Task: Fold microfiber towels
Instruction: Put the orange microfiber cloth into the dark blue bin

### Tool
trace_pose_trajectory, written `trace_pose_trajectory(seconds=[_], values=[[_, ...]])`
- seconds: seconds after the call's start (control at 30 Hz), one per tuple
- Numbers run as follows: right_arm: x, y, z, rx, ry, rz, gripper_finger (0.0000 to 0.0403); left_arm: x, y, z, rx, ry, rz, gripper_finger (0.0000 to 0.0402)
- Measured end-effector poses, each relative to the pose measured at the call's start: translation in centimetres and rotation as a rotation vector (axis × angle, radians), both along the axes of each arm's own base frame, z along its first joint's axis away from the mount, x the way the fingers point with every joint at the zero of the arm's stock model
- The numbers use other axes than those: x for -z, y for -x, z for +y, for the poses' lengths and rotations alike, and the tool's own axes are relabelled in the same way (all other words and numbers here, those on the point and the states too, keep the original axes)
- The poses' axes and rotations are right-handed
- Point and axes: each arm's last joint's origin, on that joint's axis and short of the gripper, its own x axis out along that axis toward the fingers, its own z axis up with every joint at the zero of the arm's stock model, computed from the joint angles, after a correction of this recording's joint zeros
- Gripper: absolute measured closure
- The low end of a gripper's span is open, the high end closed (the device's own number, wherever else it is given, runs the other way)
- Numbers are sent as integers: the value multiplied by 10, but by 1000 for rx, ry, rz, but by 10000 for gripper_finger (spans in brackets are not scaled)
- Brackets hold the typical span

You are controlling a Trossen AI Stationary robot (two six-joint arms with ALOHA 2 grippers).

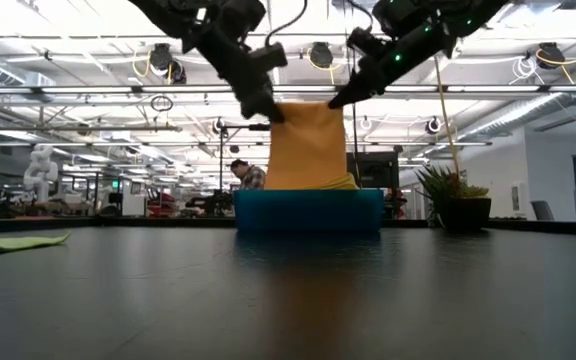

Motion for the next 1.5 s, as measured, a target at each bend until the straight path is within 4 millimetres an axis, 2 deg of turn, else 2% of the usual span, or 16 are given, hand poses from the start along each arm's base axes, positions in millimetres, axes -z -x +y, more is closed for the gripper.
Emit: trace_pose_trajectory(seconds=[0.17, 0.27, 0.6, 0.83, 1.03, 1.17, 1.37, 1.5], values=[[-11, 5, 13, -15, -16, -26, 403, -12, 4, 2, -20, -27, -60, 396], [-14, 6, 15, -9, -29, -42, 403, -16, 3, 4, -17, -36, -100, 380], [-16, 11, 5, 61, -69, -85, 403, -35, 12, -1, -59, -59, -170, 257], [-19, 14, -2, 87, -57, -115, 403, -61, 25, -11, -84, -76, -259, 207], [-22, 12, -2, 88, -56, -154, 403, -68, 19, -30, 81, 53, -376, 200], [-24, 10, 0, 75, -51, -166, 403, -62, 8, -39, 136, 88, -384, 207], [-24, 7, 5, 12, -56, -167, 403, -57, -4, -34, 162, 94, -416, 221], [-24, 4, 10, -17, -45, -171, 403, -49, -18, -24, 159, 163, -336, 228]])
